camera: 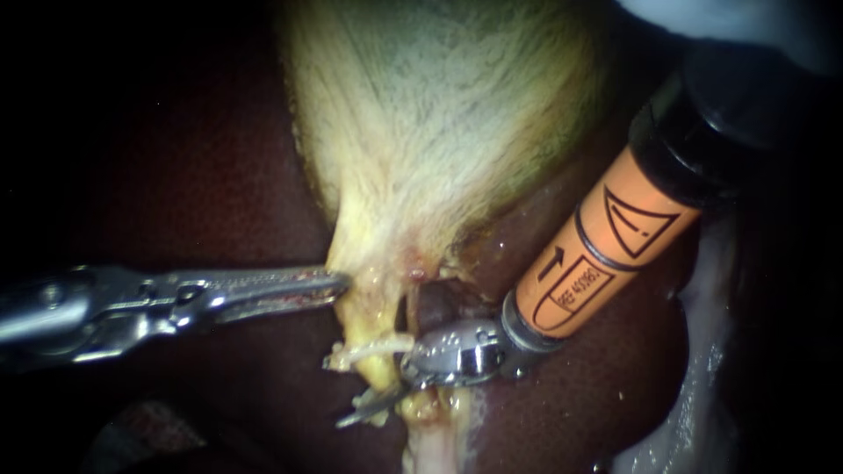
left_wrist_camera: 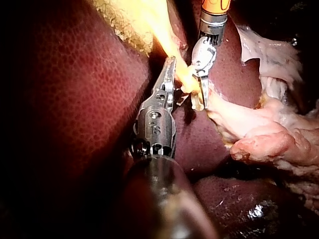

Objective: Go to the cutting position left tube

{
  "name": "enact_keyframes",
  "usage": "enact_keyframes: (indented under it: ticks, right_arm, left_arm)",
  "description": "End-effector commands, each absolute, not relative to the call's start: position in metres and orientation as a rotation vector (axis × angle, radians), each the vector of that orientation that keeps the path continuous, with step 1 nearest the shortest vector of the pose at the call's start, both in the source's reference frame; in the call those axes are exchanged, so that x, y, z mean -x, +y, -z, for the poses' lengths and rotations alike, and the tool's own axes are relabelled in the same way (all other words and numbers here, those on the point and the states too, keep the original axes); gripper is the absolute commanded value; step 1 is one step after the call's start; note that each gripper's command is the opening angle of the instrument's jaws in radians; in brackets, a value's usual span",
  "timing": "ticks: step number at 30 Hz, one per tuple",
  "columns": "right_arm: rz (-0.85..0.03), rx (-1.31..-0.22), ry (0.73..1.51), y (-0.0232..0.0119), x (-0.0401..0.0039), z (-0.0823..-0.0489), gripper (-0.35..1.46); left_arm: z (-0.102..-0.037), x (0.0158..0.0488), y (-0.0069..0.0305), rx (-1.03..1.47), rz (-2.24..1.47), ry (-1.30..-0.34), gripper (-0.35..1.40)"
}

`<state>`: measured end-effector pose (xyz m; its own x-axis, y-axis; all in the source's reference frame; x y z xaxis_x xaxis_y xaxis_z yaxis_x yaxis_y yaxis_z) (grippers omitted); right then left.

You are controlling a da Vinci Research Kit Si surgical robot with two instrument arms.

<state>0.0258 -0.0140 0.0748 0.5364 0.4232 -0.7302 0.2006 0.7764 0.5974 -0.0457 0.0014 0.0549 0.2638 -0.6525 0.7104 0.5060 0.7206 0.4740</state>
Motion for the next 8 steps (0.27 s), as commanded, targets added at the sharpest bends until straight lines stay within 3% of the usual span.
enact_keyframes:
  ticks: [1,8]
  right_arm:
    - [-0.146,-0.699,1.017,-0.0140,-0.0258,-0.0748,1.26]
    - [-0.145,-0.700,1.018,-0.0140,-0.0256,-0.0748,1.26]
  left_arm:
    - [-0.0549,0.0457,0.0014,-0.163,0.787,-1.041,-0.35]
    - [-0.0549,0.0456,0.0013,-0.163,0.787,-1.042,-0.35]
